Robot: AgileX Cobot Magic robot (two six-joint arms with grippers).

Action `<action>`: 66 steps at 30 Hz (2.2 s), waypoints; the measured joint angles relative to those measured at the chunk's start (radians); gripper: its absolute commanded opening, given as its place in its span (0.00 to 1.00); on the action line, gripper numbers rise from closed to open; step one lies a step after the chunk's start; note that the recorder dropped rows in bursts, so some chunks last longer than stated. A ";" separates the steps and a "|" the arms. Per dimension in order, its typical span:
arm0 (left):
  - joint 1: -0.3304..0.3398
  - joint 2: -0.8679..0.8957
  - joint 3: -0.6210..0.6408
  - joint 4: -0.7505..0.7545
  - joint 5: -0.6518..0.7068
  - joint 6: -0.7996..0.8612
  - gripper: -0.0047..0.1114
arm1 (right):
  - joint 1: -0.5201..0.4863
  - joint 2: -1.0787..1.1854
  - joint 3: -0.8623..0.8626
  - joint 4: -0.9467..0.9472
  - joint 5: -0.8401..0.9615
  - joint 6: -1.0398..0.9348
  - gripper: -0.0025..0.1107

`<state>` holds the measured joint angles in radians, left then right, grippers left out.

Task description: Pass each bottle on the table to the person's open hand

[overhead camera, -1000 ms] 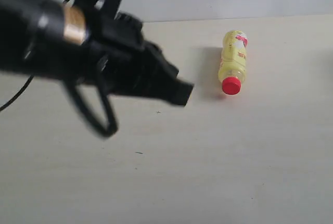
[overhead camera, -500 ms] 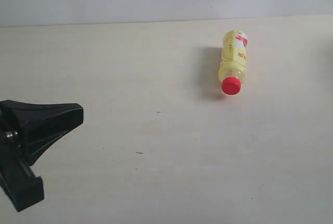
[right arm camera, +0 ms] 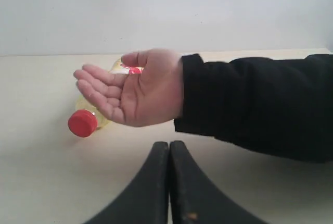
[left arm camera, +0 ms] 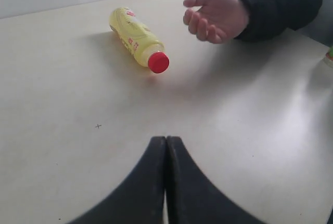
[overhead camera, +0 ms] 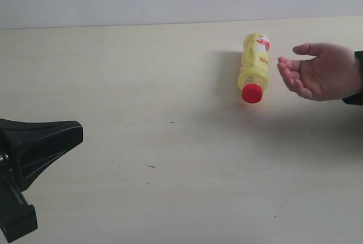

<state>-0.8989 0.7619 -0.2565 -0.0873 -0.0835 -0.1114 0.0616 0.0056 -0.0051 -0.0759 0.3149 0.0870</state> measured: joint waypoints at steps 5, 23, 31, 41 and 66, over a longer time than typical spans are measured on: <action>0.000 0.000 0.000 0.000 0.000 0.000 0.04 | 0.000 0.000 0.000 0.000 0.000 0.000 0.02; 0.000 0.000 0.000 0.000 0.000 0.000 0.04 | 0.000 0.000 0.000 0.017 -0.305 0.000 0.02; 0.000 0.000 0.000 0.000 0.000 0.002 0.04 | 0.000 0.000 0.000 0.021 -0.590 0.071 0.02; 0.000 0.000 0.000 0.000 0.000 0.004 0.04 | 0.000 -0.002 0.000 0.216 -0.933 0.251 0.02; 0.000 0.000 0.000 0.000 0.000 0.004 0.04 | 0.000 1.549 -1.409 0.596 0.362 -0.179 0.02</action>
<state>-0.8989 0.7619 -0.2565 -0.0873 -0.0835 -0.1077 0.0616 1.5543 -1.4145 0.5197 0.6770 -0.0919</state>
